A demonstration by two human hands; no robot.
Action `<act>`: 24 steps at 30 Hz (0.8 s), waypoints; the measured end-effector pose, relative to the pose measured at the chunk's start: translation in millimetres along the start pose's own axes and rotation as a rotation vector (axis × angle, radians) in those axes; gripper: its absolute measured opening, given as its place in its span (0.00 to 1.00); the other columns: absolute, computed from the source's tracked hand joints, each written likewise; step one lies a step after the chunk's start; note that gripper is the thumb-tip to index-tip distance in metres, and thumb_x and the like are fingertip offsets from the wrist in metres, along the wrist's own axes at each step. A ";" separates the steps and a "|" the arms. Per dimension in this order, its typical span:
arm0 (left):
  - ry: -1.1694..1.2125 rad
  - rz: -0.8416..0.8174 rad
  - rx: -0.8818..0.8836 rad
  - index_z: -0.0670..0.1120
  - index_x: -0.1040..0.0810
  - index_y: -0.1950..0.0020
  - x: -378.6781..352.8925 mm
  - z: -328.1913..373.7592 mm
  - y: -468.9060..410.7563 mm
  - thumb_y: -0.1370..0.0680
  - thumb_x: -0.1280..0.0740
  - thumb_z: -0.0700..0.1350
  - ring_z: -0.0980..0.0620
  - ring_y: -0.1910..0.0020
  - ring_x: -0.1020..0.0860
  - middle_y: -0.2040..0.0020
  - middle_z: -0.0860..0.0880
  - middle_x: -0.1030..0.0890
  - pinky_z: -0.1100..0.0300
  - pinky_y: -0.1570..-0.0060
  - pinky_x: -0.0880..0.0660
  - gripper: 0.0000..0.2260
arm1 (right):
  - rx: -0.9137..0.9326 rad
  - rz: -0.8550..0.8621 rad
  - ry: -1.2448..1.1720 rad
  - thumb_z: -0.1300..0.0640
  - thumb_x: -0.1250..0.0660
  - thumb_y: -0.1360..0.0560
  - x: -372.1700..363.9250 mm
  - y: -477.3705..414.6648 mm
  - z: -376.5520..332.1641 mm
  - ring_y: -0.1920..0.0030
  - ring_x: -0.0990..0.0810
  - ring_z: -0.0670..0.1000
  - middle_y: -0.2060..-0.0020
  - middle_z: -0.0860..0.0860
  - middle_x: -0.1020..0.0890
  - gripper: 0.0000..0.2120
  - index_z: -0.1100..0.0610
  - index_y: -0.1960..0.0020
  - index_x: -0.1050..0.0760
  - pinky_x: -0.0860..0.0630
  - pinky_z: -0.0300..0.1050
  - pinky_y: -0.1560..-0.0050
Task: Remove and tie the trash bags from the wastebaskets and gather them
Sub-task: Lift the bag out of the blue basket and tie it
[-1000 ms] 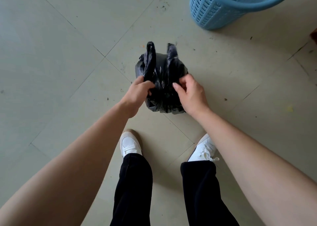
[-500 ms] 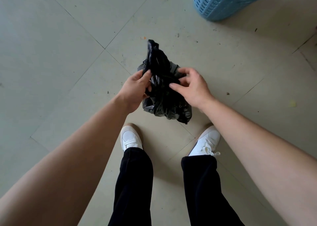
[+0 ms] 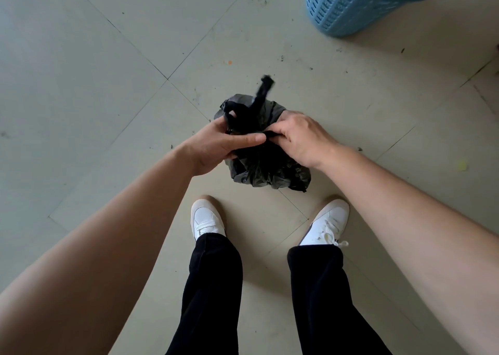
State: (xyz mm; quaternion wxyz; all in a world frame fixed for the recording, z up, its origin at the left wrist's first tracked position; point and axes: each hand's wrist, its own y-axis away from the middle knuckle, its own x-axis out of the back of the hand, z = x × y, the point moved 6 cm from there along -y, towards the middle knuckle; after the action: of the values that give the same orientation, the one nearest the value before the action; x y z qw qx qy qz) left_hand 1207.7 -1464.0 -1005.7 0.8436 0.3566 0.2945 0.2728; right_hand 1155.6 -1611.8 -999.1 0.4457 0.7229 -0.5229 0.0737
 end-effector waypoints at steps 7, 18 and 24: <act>0.030 0.148 0.000 0.43 0.22 0.38 1.9 19.3 -3.7 0.17 0.39 0.54 0.54 0.69 0.34 0.69 0.53 0.33 0.60 0.64 0.32 0.17 | -0.323 -0.013 -0.781 0.62 0.29 0.28 17.5 -0.8 10.1 0.46 0.21 0.47 0.45 0.50 0.20 0.23 0.51 0.34 0.25 0.25 0.46 0.40; 0.384 0.002 0.057 0.58 0.25 0.39 -7.2 19.5 2.1 0.16 0.54 0.61 0.49 0.53 0.21 0.42 0.44 0.17 0.53 0.55 0.32 0.20 | -0.443 0.450 -1.162 0.63 0.36 0.21 61.1 -1.0 22.3 0.66 0.24 0.43 0.61 0.50 0.20 0.06 0.54 0.52 0.23 0.27 0.34 0.66; 0.377 0.183 0.043 0.51 0.27 0.59 7.0 14.4 -0.6 0.17 0.43 0.59 0.51 0.59 0.20 0.45 0.44 0.17 0.58 0.62 0.32 0.16 | -0.538 0.202 -1.257 0.68 0.40 0.22 16.8 34.4 41.2 0.69 0.21 0.49 0.64 0.55 0.21 0.07 0.58 0.52 0.27 0.24 0.40 0.65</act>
State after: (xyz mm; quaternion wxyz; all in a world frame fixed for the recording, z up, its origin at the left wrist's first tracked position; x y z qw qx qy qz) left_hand 1222.6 -1466.1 -1000.0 0.7377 0.3423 0.4192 0.4036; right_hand 1120.0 -1655.0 -994.4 0.2126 0.4405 -0.7468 -0.4506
